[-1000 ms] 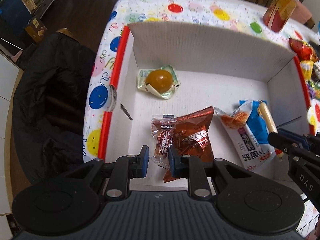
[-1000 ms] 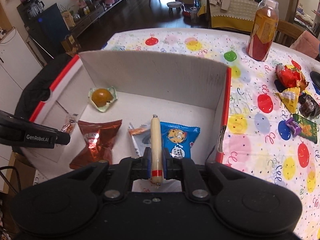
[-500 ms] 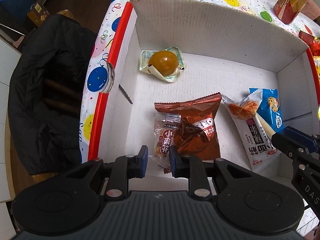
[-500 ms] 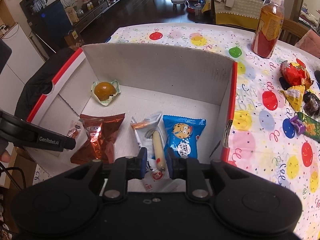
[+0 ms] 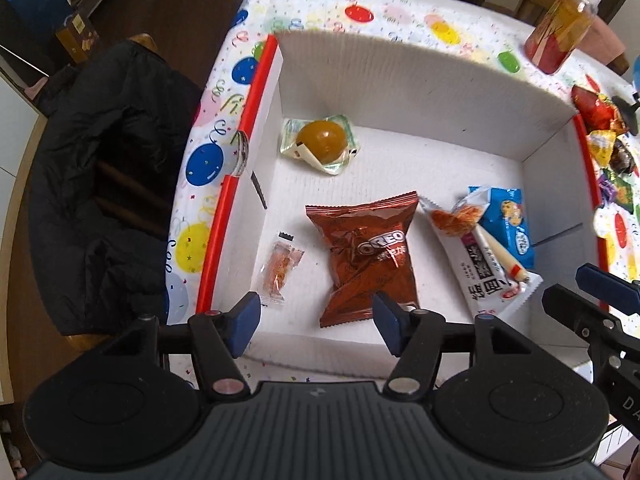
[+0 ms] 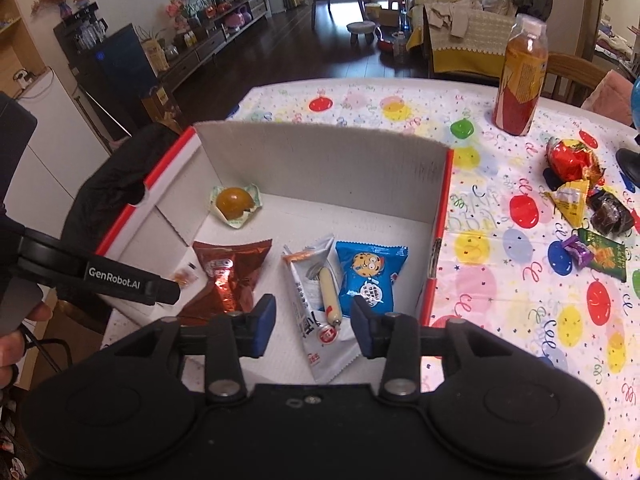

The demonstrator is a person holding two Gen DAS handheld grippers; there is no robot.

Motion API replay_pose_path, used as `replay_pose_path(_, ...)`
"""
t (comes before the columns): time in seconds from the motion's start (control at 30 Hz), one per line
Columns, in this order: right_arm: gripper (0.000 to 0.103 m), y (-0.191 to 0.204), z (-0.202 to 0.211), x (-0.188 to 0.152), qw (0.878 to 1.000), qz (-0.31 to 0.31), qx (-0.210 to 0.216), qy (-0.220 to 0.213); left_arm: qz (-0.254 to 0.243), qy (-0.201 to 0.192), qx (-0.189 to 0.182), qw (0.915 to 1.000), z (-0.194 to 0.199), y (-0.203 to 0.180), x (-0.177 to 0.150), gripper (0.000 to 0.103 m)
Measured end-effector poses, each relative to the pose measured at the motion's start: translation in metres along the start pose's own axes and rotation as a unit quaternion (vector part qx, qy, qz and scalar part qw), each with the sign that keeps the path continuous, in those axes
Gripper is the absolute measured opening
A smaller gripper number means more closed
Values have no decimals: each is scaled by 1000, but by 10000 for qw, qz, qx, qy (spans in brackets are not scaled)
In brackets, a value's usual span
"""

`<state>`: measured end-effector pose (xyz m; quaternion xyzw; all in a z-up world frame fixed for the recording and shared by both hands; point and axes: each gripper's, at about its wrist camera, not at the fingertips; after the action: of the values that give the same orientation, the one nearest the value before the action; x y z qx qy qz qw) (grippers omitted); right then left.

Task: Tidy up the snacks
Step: 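Open both grippers to drop the wrapped candy and candy stick in the box, then move both grippers back toward the snack pile beside the globe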

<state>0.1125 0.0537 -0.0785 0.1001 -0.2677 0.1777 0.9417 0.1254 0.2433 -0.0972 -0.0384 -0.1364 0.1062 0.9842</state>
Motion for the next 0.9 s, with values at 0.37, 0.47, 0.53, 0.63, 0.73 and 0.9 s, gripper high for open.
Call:
replay_pose_path(0.37, 77, 1, 59, -10, 9980, 59, 180, -597, -451, -829, -213, 9953, 56, -20, -22, 61)
replay_pose_path(0.47, 84, 1, 77, -12, 9963, 173, 197, -820, -568, -1055, -261, 9925, 70, -30, -27, 61)
replay_pose_path(0.53, 87, -3, 87, -13, 9952, 198, 216, -935, -646, -1202, -309, 9902, 77, -37, -30, 64)
replay_pose_path(0.63, 89, -10, 99, -14, 9940, 180, 190, -1062, -777, -1373, -397, 9867, 87, -49, -33, 68)
replay_pose_path(0.73, 89, -21, 109, -17, 9930, 144, 166, -1159, -886, -1470, -494, 9839, 93, -64, -35, 71)
replay_pose_path(0.9, 95, -46, 120, -24, 9930, 25, 36, -1181, -978, -1588, -734, 9797, 96, -89, -35, 81)
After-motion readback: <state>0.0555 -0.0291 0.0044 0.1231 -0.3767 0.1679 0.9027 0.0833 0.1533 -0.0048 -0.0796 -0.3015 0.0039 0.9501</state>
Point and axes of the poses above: each gripper's, at about its wrist camera, not at the fingertips, and z roughly against the way its jaws point, y to its left, x to its top, and after that the axes turned 5 degrees about -x, right-handed
